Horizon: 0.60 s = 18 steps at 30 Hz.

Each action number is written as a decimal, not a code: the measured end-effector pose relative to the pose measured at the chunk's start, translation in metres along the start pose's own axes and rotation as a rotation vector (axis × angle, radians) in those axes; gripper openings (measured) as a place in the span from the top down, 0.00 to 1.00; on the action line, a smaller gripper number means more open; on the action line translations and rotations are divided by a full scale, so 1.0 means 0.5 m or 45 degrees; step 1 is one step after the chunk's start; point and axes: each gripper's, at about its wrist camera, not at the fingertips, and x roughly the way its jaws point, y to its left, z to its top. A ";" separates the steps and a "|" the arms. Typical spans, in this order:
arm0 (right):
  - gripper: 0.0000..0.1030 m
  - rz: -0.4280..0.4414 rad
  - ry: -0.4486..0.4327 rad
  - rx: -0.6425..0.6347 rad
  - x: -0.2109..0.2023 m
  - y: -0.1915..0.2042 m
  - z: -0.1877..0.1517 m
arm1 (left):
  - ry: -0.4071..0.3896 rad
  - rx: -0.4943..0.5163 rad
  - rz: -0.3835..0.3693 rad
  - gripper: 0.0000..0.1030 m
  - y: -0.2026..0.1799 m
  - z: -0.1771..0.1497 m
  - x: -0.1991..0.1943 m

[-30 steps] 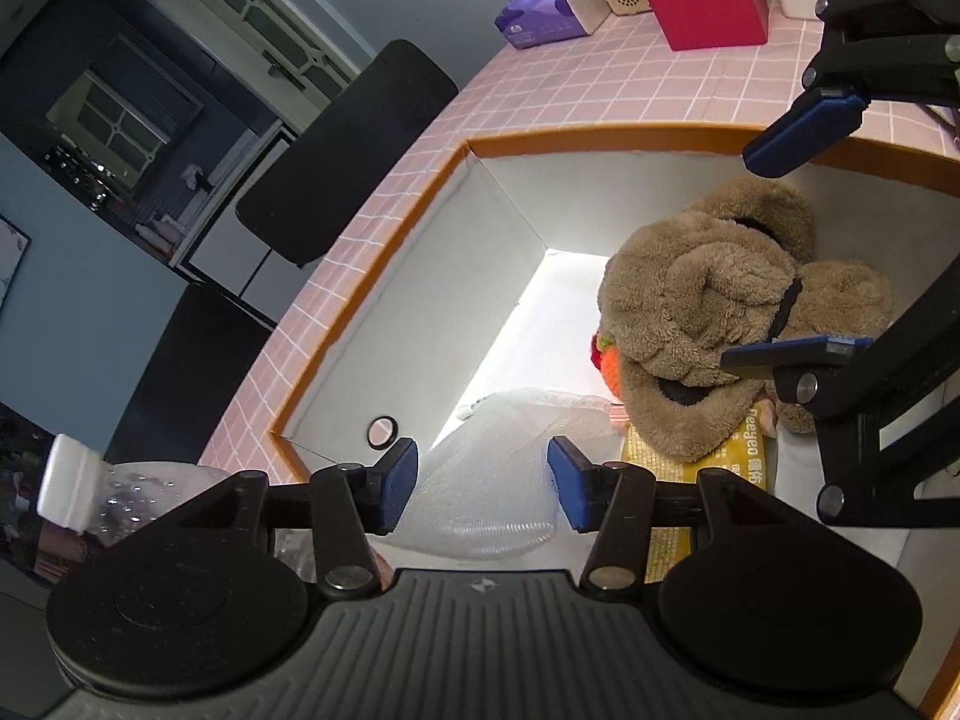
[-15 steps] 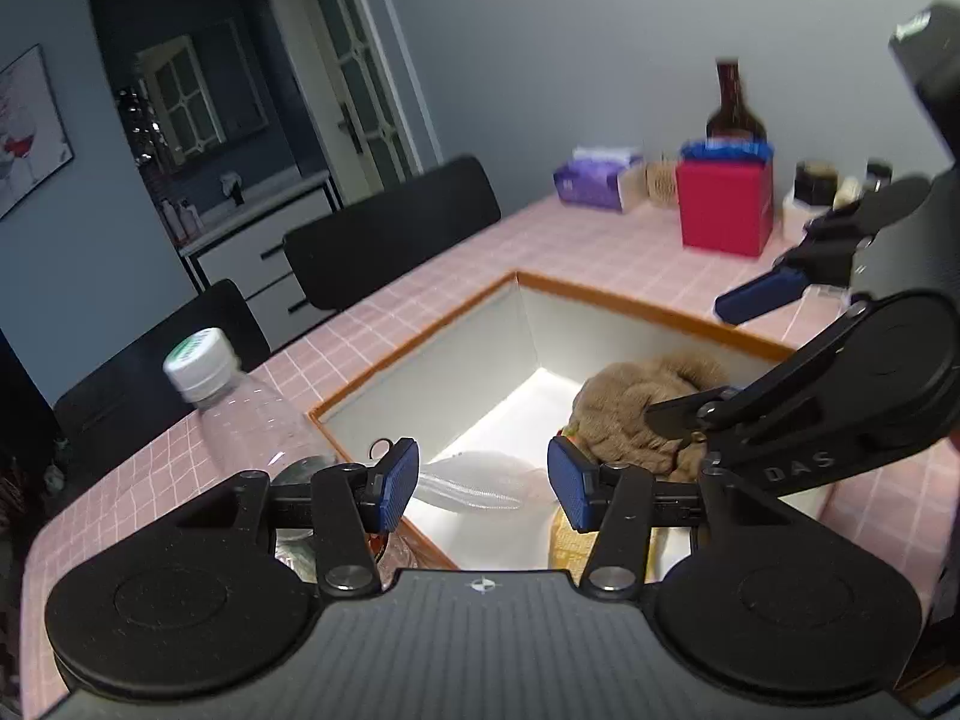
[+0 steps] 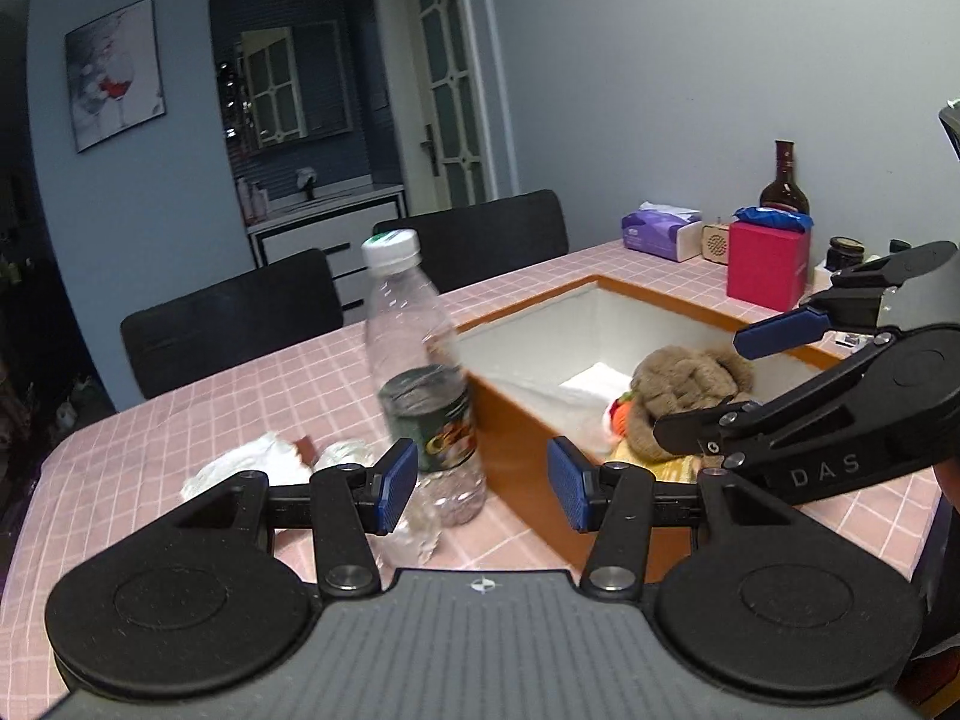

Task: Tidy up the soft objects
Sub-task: 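Move both tools back over the pink pouch and white wrapped bundle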

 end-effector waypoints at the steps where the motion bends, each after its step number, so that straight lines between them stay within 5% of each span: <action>1: 0.27 0.014 -0.005 0.004 0.001 0.014 -0.003 | 0.004 -0.012 0.010 0.43 0.007 -0.010 -0.004; 18: 0.26 0.085 -0.105 -0.054 0.131 0.221 -0.047 | 0.046 -0.192 0.185 0.40 0.178 -0.148 -0.025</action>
